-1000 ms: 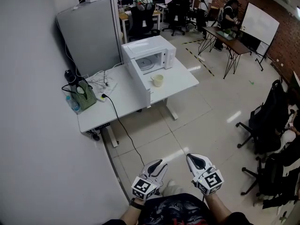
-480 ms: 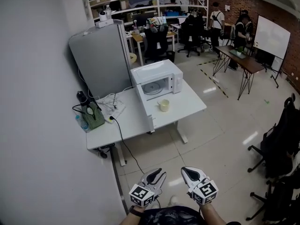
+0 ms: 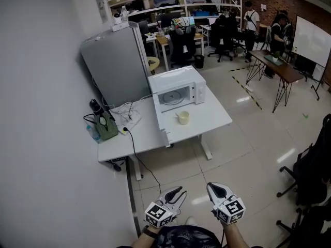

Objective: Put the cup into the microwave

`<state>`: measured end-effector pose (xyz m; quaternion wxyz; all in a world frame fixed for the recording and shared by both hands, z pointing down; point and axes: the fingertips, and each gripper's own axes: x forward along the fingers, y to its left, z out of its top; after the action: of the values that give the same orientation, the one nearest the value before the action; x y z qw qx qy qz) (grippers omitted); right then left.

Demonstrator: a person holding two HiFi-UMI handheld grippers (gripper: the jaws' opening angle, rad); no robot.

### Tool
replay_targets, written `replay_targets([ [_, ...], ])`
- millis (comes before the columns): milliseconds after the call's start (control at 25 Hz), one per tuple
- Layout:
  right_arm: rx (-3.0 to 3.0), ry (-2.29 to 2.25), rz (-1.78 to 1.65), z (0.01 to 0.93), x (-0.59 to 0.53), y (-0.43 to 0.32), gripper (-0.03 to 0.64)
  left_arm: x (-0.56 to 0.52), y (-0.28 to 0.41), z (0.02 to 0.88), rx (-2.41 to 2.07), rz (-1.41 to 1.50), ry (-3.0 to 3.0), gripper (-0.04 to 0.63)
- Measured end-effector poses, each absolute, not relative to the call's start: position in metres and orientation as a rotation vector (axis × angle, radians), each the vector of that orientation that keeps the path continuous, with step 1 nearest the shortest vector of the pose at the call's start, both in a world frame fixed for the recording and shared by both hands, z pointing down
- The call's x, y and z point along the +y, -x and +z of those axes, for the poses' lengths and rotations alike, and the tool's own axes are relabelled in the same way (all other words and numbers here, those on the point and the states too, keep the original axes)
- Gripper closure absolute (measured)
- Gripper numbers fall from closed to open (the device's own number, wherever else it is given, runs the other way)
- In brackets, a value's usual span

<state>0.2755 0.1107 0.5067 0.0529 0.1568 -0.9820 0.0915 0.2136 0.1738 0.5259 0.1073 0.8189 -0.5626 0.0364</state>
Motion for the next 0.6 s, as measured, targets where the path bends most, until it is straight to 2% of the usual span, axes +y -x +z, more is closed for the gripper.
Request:
replay_targets([
  [280,-3.0,-0.533,0.279,0.506,0.084,-0.263,0.617,0.155,-0.193,0.518,-1.733,0.125,-2.387,0.489],
  [600,-2.973,-0.53,0.235,0.501,0.061,-0.209,0.617,0.115,-0.148,0.525,-1.696,0.071,-2.403,0.494],
])
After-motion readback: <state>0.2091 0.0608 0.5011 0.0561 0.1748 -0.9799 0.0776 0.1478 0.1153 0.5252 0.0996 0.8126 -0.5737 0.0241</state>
